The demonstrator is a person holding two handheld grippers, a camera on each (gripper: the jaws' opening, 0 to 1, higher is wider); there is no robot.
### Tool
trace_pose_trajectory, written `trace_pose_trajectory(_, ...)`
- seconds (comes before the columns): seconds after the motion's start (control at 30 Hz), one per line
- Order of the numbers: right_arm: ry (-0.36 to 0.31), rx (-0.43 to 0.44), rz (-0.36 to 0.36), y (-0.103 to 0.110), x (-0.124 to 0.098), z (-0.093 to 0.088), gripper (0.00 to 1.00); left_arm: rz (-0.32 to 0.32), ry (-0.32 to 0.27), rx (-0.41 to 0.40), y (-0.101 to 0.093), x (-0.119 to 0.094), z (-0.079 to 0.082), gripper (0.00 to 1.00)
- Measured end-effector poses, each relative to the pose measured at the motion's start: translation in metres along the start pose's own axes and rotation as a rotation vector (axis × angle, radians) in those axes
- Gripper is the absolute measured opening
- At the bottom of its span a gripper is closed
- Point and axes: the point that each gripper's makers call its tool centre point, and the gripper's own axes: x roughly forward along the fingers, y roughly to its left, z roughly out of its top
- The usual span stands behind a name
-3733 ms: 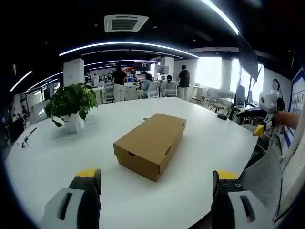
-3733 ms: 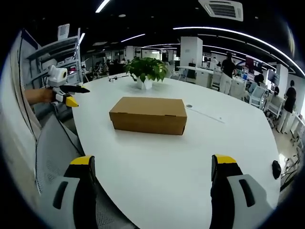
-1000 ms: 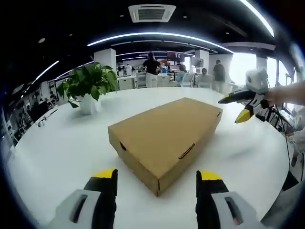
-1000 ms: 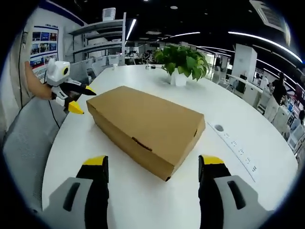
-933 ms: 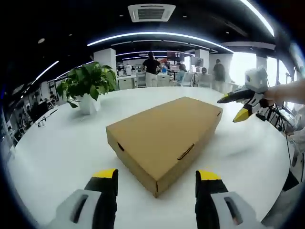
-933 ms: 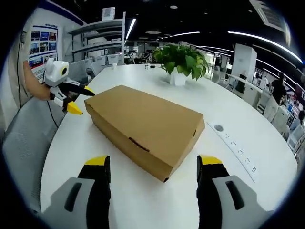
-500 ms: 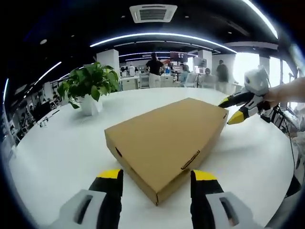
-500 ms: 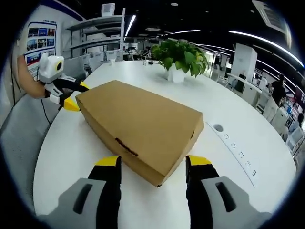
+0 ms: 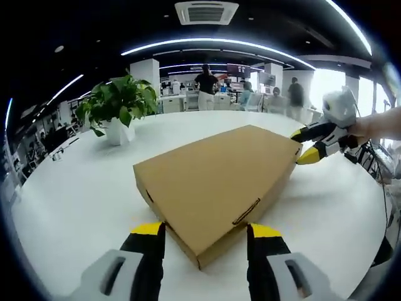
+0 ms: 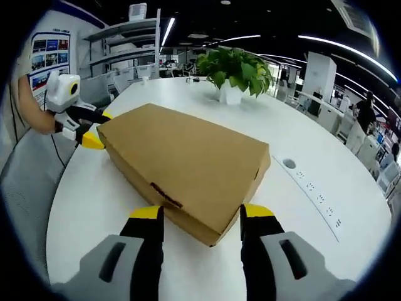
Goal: Operate the shoe box by opening the lid, removing the specified soft item, and placing it in the target area until the item is outside and the box remains undamaged.
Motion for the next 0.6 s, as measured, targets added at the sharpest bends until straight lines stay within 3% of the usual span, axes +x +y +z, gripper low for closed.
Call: trace_pose_trajectory(0.6,0.004,0.054,-0.062,0.024,-0.001,0.0,0.43,-0.021,0.048,0.011,0.014,-0.008,-0.004,0.5)
